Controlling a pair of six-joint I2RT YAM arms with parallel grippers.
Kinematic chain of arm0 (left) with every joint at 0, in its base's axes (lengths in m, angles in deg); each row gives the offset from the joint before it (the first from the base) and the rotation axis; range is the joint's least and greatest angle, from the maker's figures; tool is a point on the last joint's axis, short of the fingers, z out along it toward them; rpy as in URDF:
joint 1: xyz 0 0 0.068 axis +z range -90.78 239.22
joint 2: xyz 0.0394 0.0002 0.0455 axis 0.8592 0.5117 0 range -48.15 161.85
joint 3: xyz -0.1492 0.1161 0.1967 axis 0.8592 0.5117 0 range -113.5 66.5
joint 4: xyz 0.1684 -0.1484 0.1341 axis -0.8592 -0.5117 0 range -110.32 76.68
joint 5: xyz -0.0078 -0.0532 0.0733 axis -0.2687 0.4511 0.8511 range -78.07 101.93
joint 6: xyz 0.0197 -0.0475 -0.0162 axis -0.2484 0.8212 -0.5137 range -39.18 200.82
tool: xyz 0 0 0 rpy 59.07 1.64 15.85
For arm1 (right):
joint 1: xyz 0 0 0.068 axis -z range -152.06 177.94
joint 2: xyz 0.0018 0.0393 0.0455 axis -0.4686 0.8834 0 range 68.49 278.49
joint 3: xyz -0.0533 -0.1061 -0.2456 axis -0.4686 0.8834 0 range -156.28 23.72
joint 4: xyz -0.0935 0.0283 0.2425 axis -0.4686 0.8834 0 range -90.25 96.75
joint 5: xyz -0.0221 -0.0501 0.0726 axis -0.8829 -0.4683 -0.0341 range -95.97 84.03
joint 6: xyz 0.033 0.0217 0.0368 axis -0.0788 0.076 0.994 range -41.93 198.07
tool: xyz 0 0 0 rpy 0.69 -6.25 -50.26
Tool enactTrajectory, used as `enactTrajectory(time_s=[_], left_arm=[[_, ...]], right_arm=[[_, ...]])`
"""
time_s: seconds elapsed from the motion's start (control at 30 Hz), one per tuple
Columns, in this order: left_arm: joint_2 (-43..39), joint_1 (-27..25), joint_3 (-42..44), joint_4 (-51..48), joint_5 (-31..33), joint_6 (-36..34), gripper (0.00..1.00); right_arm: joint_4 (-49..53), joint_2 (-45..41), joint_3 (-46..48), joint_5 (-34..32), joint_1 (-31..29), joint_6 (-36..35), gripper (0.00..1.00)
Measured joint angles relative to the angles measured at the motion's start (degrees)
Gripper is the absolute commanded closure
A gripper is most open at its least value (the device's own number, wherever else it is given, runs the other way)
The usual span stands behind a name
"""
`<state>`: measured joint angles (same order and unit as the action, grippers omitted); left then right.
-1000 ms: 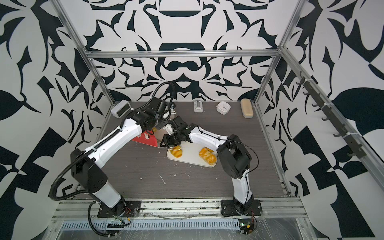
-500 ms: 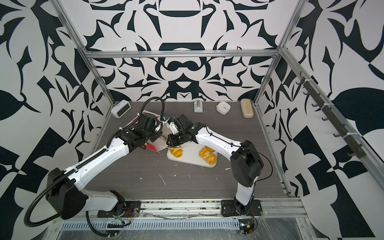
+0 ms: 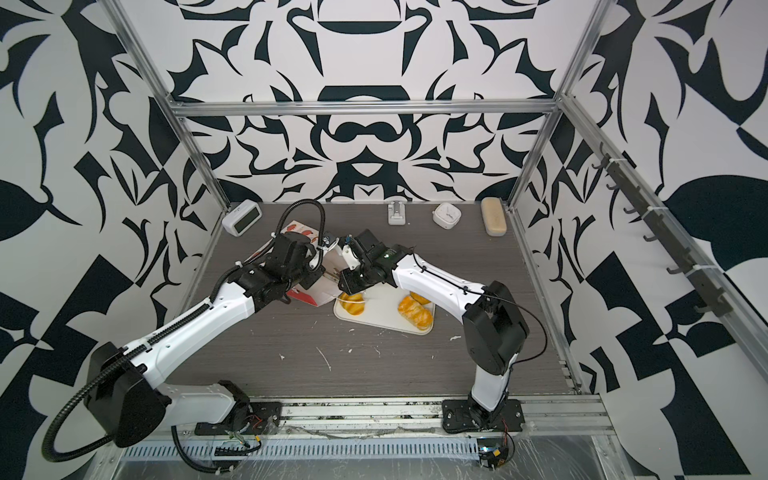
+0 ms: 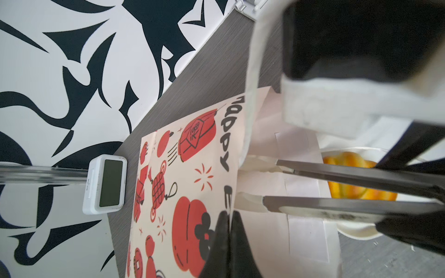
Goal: Take the fake bread out of the paper bag
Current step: 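Hold the bag tilted with the left gripper while pushing right tongs inside, then close the right tongs on the croissant inside the bag held by left gripper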
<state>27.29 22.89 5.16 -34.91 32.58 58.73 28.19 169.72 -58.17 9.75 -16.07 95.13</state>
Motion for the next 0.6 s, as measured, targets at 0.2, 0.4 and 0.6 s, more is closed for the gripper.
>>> enactTrajectory(time_s=[0.2,0.4,0.6], left_arm=[[-0.02,0.00,0.04,0.15,-0.15,0.02,1.00],[-0.22,0.00,0.42,0.39,-0.35,0.02,1.00],[-0.22,0.00,0.42,0.74,-0.35,0.00,1.00]], right_arm=[[-0.63,0.07,0.00,-0.33,0.04,1.03,0.57],[-2.08,2.12,-0.48,0.92,0.04,2.84,0.57],[-2.69,7.74,-3.96,2.58,0.04,4.39,0.56]])
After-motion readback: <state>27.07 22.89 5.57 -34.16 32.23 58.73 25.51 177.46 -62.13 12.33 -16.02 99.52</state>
